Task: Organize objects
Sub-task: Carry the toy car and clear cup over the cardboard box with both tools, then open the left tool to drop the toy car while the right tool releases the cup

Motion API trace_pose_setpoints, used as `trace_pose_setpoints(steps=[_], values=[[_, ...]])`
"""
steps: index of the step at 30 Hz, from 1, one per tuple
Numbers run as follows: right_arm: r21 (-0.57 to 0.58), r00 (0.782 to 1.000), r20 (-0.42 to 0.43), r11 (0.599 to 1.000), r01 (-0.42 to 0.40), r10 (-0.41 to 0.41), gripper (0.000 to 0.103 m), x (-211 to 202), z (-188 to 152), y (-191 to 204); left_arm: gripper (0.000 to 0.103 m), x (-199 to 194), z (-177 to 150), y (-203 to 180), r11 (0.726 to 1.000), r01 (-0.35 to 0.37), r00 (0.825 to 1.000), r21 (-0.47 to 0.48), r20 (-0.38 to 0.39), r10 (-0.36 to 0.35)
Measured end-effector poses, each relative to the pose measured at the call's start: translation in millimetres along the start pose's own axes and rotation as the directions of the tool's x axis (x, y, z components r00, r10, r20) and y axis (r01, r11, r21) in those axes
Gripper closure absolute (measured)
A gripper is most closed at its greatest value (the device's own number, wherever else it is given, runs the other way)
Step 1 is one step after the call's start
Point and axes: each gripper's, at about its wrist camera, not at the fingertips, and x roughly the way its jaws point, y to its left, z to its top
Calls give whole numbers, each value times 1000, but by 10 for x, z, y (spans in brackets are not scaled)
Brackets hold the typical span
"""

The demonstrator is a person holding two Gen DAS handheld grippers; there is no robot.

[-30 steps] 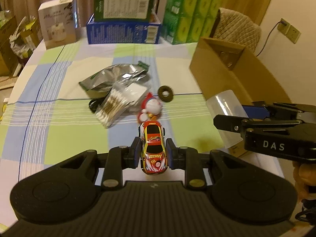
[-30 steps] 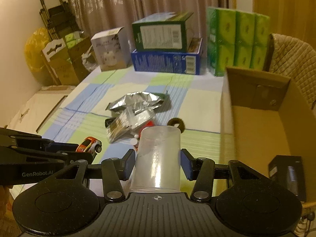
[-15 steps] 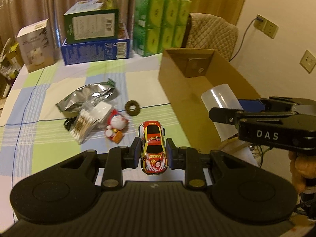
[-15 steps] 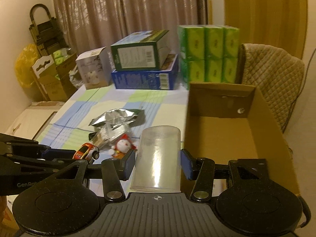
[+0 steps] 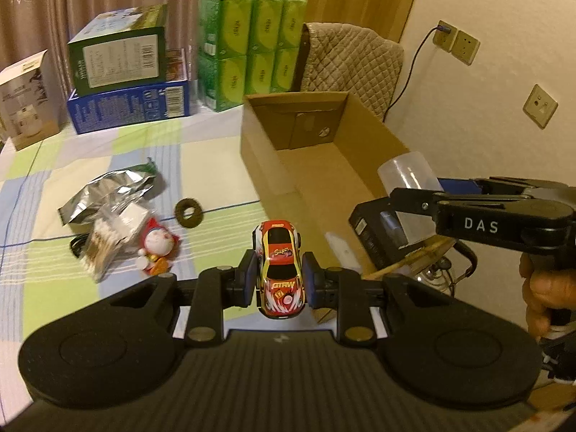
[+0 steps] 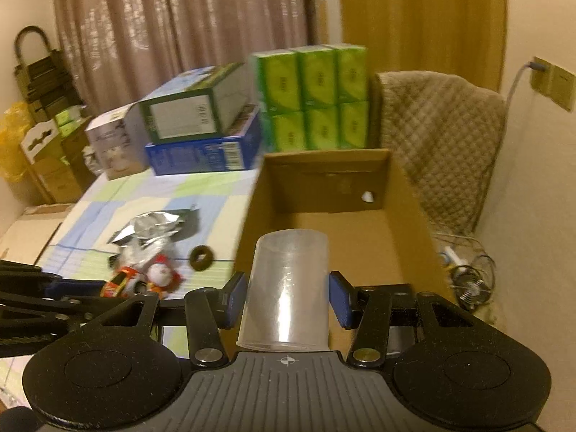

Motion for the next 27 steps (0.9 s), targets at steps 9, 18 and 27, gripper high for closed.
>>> trace_pose_setpoints(steps=[9,18,27], values=[[55,999,-21,997,52,-51,57,54,0,-427,81,324,239,-332,998,69,998,12,-15,-69],[101,997,-35,992,71,-68,57,116,-34,-690,81,663,394,-550,993,111,993,35,-40,-110],[108,998,-37,992,64,-60,57,123,-51,-710,59,685,394,-425,996,84,996,6,-15,-83]])
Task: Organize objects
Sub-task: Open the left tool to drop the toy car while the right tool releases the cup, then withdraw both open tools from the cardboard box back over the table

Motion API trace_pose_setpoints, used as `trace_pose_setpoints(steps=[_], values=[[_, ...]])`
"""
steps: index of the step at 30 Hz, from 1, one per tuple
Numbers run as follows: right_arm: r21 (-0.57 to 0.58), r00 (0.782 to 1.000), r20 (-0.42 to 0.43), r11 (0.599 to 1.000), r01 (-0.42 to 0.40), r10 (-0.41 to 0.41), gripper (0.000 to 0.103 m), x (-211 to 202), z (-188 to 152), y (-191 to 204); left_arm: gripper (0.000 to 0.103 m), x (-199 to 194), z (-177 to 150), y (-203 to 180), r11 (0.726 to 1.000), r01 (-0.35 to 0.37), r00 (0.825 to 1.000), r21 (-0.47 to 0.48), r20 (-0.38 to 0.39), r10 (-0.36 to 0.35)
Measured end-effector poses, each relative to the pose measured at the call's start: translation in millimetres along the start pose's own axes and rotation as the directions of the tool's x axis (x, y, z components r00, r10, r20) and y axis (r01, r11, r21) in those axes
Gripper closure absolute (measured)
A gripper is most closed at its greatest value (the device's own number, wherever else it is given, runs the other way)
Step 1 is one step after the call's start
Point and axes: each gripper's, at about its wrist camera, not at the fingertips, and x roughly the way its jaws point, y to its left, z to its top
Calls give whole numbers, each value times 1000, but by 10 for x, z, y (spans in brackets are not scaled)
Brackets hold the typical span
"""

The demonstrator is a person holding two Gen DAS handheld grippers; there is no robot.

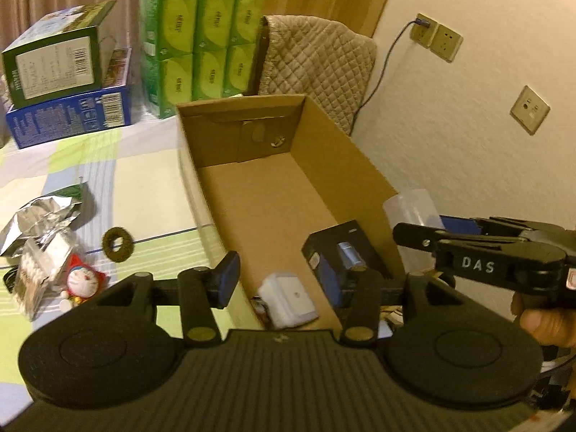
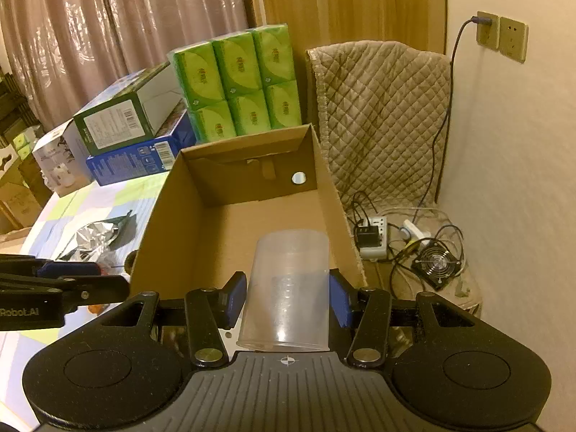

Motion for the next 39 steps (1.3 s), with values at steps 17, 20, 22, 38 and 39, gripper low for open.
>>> trace_pose_setpoints(steps=[17,20,22,38,39], values=[[34,996,15,995,-89,89,39,47,3,176,39,-293,-125,244,998,-37,999,-48,34,38],[48,996,42,995,-84,82,30,6,-4,172,21,-338,-159,290,997,-46,998,-55,45,49],[53,996,40,995,-85,83,30,-14,-1,178,20,-374,-195,332,997,-61,997,-54,49,63],[-25,999,20,999,-44,45,30,-270,-214,690,7,-883,-592,785,972,-176,980,-153,66,188],[-25,999,18,999,-46,47,30,-277,-229,724,7,-918,-613,810,971,-174,980,-161,67,187]])
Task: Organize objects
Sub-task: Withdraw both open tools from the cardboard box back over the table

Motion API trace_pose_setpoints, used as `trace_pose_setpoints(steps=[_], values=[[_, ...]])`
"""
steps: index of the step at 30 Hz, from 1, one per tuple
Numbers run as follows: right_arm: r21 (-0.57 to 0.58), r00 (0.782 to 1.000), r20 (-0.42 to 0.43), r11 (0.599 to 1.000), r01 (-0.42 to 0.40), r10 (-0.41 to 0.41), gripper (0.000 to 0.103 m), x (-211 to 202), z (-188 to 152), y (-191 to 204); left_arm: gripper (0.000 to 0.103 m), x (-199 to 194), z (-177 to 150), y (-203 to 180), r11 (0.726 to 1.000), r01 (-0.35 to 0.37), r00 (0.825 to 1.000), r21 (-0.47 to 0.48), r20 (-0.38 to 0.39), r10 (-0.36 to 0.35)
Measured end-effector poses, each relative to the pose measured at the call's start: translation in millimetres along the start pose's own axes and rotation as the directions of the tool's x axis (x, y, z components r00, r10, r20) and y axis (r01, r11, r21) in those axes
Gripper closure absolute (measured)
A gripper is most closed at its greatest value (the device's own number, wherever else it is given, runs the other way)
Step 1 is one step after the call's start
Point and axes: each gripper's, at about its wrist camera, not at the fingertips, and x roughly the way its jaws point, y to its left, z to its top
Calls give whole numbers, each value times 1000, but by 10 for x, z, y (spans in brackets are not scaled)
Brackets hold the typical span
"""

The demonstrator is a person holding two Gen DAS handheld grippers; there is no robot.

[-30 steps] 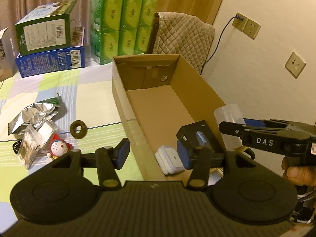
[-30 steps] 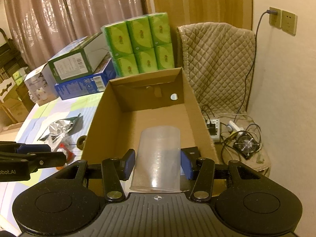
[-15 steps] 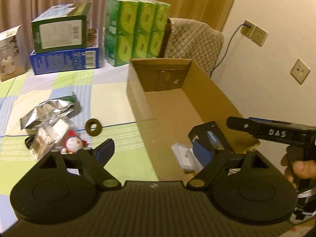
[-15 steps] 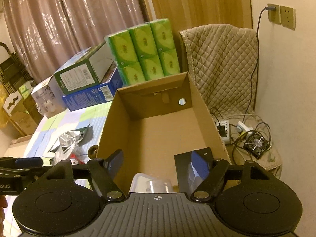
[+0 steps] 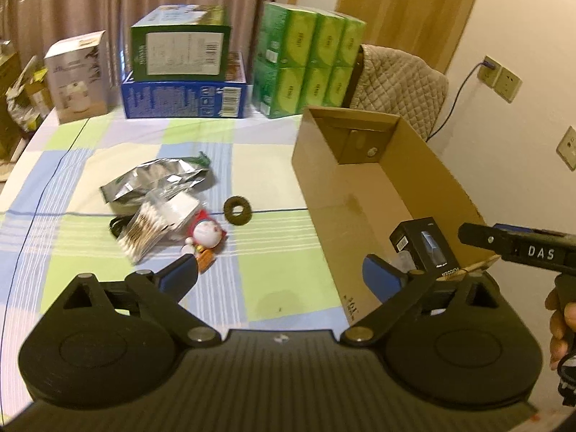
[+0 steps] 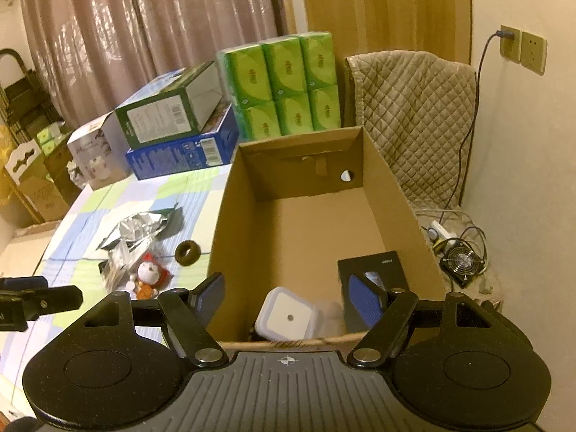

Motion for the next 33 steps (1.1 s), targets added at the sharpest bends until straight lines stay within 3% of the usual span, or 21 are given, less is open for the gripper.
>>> trace_pose_setpoints(steps=[10,33], values=[[-39,1000,-5,999,-21,21,30,-96,-95,361,1,-341,-117,253,999,-43,998,-23,37,44],[-100,999,-16,994,-47,46,30,-25,-135,818,1,-656,-241,722,992,-112,992,-60,58,116]])
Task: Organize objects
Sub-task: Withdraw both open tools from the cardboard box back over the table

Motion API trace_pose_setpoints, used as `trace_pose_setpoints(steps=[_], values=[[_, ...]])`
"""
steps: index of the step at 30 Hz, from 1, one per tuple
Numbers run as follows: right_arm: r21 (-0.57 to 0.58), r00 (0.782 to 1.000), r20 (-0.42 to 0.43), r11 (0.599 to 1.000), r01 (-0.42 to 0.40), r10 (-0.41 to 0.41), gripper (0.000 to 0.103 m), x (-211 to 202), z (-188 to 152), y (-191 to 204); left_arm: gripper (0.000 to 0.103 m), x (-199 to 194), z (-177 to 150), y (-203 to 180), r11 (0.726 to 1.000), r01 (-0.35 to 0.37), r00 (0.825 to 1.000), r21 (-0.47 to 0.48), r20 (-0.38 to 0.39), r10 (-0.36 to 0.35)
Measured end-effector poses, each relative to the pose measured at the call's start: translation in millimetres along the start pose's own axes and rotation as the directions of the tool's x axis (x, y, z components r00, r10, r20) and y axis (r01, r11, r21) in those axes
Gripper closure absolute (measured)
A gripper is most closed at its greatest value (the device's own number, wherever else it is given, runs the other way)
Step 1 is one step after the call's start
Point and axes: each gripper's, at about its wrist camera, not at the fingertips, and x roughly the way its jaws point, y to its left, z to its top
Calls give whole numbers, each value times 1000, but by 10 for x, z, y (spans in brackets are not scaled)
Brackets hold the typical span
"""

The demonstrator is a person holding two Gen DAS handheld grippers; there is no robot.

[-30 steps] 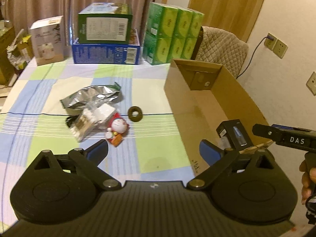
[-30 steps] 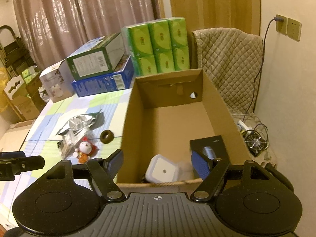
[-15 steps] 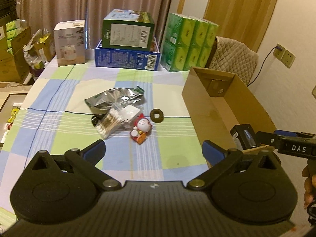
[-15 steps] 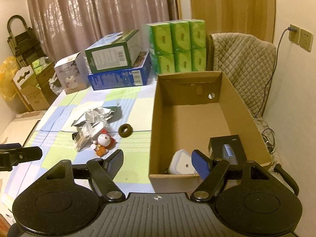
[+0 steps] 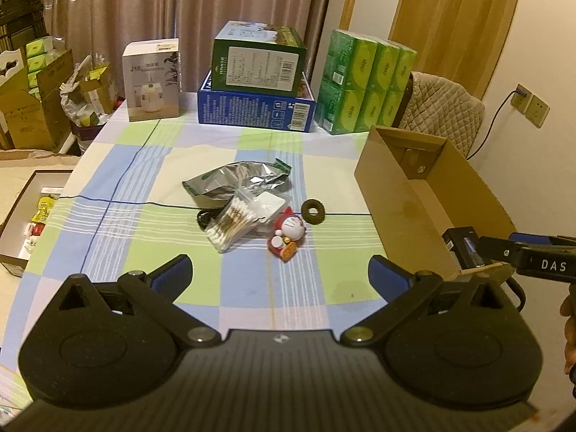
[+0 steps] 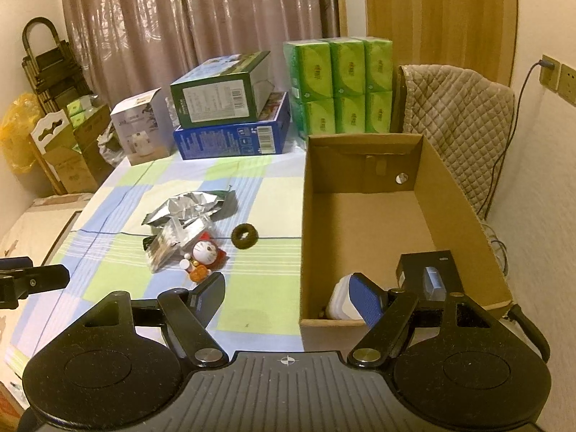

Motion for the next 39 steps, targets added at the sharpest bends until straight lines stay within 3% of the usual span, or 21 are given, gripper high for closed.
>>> trace_pose_setpoints(steps=[24,30,39], values=[[-59,992,32,991,-119,121,30,256,45,533,1,134,-53,589,994,-91,996,-54,-13,90],[-62,989,4,987,-147,148,30,529,22,694,1,325,-114,704,988,-153,988,-23,11,154],[-208,980,-81,958,-196,183,30,1182,-44,912,1,844,-187,920,991,-130,992,-13,-4,130]])
